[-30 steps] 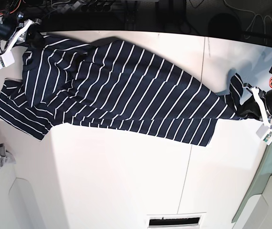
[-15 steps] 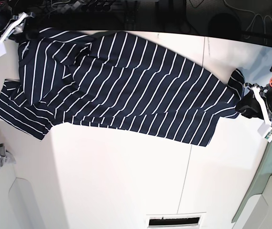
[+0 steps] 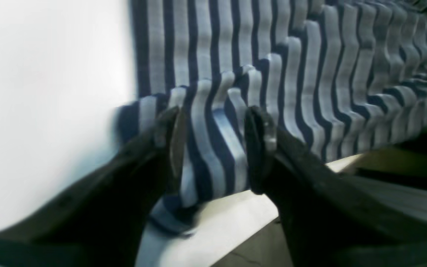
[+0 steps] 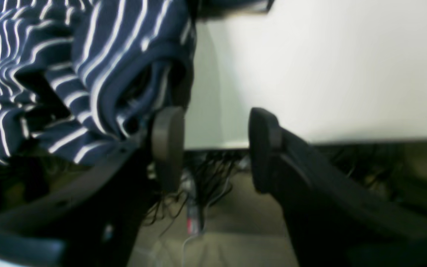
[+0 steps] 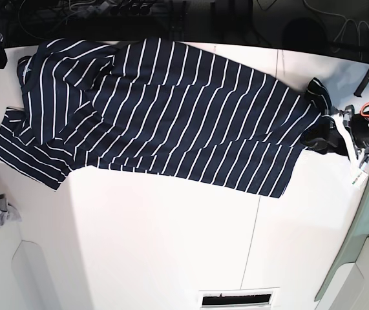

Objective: Layout the t-shirt on the table in an organized manner, then fold the t-shirt properly
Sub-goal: 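Drag the shirt with the right gripper away from the left gripper, spreading it, then regrasp the shirt edge with the left gripper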

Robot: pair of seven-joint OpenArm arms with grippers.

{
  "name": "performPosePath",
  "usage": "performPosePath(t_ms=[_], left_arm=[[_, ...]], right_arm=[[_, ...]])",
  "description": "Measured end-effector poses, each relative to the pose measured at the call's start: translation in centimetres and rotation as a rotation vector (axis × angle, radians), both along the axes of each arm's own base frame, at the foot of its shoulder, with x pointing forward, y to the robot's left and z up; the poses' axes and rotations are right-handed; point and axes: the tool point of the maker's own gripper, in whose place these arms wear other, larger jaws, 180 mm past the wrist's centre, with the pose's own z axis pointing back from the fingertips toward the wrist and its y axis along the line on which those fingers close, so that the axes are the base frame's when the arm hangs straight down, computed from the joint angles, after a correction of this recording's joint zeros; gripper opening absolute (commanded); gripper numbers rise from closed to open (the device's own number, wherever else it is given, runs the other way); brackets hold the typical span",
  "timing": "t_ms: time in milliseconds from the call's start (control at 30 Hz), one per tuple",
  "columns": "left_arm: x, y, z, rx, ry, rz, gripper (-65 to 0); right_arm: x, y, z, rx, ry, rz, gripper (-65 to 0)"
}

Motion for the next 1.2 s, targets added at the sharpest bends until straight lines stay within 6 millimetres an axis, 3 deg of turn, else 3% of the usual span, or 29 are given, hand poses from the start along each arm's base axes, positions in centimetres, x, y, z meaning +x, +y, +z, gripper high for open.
performPosePath(t_ms=[100, 200, 467, 700, 800, 900, 1000, 1133, 1200], left_arm=[[-1.2, -1.2, -1.5, -0.039, 0.008, 0.025, -36.3], [-1.9, -1.4, -3.0, -0.024, 0.016, 0.075, -33.9], [-1.7, -3.8, -4.6, -0.038, -0.012, 0.117, -31.8], [-1.4, -4.5, -5.9, -0.081, -0.026, 0.192, -31.8], [-1.5, -4.2, -6.8, -0.097, -0.016, 0.228, -32.3], [-1.9, -3.5, -8.2, -0.091, 0.003, 0.26, -43.1], [-2.3, -2.9, -9.3, -0.088, 0.021, 0.284, -65.0], [-2.6, -3.0, -9.7, -0.095, 0.035, 0.293, -65.0], [-2.6, -3.7, -9.0, -0.126, 0.01, 0.226, -65.0]], right_arm=[[-1.1, 0.9, -2.9, 0.071, 0.051, -0.018, -31.5], [-1.1, 2.8, -4.6, 0.159, 0.069, -0.017, -31.6], [3.0, 7.1, -5.1, 0.21, 0.015, 0.087, -31.6], [5.0, 9.9, -5.7, 0.213, 0.011, 0.161, -31.7], [5.4, 11.6, -6.1, 0.223, 0.003, 0.188, -38.7], [5.6, 13.1, -6.5, 0.229, -0.009, 0.21, -55.9], [5.9, 14.0, -6.6, 0.236, -0.025, 0.212, -65.0], [6.3, 14.1, -6.4, 0.242, -0.042, 0.207, -65.0], [6.2, 14.1, -6.3, 0.239, -0.04, 0.211, -65.0]])
